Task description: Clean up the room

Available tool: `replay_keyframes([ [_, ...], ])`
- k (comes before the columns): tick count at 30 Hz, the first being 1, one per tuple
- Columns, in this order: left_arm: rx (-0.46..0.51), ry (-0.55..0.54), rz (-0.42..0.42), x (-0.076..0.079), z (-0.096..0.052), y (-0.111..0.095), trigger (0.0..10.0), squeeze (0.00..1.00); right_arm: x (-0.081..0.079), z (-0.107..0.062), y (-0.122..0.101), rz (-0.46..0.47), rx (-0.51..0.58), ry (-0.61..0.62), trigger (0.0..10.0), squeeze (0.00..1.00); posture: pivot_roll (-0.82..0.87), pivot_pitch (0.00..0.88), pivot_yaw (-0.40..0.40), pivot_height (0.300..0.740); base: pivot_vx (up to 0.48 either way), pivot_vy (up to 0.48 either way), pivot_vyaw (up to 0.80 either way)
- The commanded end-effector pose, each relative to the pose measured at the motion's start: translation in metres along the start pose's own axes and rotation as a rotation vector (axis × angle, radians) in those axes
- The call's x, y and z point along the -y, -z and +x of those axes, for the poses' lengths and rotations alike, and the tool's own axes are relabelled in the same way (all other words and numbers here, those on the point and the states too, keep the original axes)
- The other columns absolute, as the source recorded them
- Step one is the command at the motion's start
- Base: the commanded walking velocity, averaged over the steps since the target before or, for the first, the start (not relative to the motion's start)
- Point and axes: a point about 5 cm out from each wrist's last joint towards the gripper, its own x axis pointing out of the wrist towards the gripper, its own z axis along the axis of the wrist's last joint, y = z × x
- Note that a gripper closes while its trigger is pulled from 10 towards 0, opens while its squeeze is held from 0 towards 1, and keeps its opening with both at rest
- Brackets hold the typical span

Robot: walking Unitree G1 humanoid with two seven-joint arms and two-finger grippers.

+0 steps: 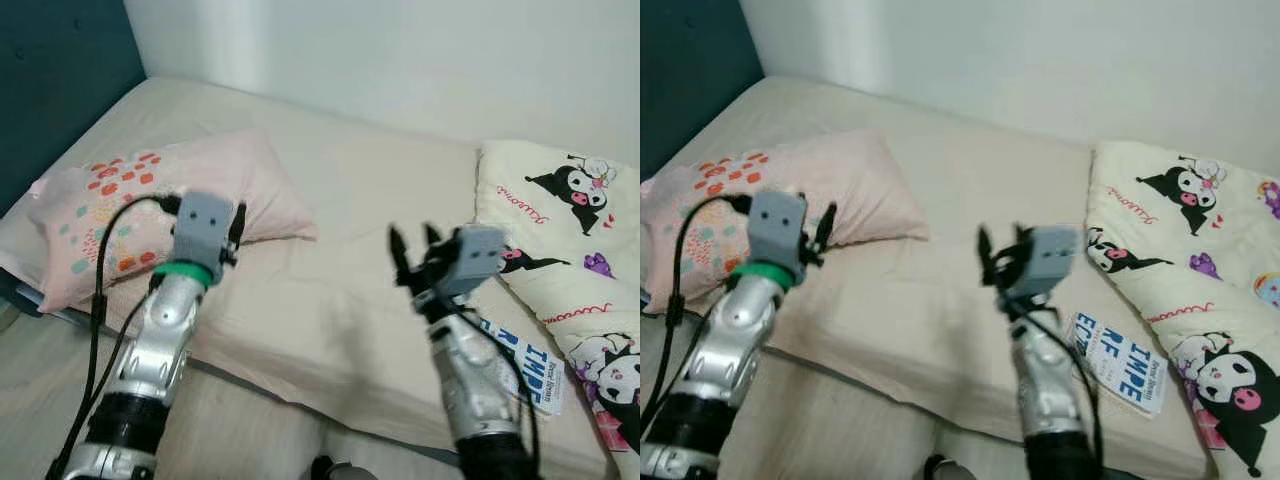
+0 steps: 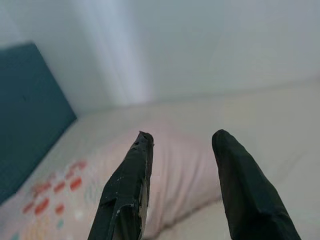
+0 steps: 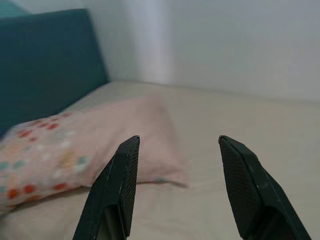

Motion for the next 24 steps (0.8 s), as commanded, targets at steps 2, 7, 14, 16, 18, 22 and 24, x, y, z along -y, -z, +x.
replay_keyframes([
  [2,-0.023,0.008,-0.021,0.004,-0.001,0.003,10.0,0.0,-0.002,-0.002,0.002,0.012,-0.012,-0.002,10.0,0.0,-0.08,0.038,0.026,0.74,0.0,0.0,0.0],
  [7,-0.023,0.014,-0.026,0.008,-0.002,0.005,10.0,0.0,0.002,0.0,0.0,-0.002,-0.005,0.006,10.0,0.0,-0.08,0.039,0.024,0.74,0.0,0.0,-0.1],
  [14,-0.037,0.009,-0.038,0.015,-0.006,0.009,10.0,0.0,0.01,0.001,-0.004,-0.019,0.0,0.024,10.0,0.0,-0.08,0.042,0.019,0.74,0.0,0.0,-0.75],
  [16,-0.039,0.008,-0.039,0.016,-0.006,0.009,10.0,0.0,0.01,0.001,-0.004,-0.021,-0.001,0.021,10.0,0.0,-0.08,0.042,0.019,0.74,0.0,0.0,-0.79],
  [18,-0.04,0.007,-0.04,0.016,-0.006,0.009,10.0,0.0,0.01,0.001,-0.004,-0.021,-0.001,0.02,10.0,0.0,-0.08,0.042,0.019,0.74,0.0,0.0,-0.79],
  [22,-0.049,0.006,-0.045,0.017,-0.005,0.009,10.0,0.0,0.009,0.001,-0.005,-0.023,0.001,0.015,10.0,0.0,-0.08,0.05,0.02,0.74,0.0,0.0,-0.79],
  [24,-0.051,0.006,-0.046,0.017,-0.005,0.009,10.0,0.0,0.009,0.002,-0.005,-0.023,0.002,0.015,10.0,0.0,-0.08,0.05,0.02,0.74,0.0,0.0,-0.79],
])
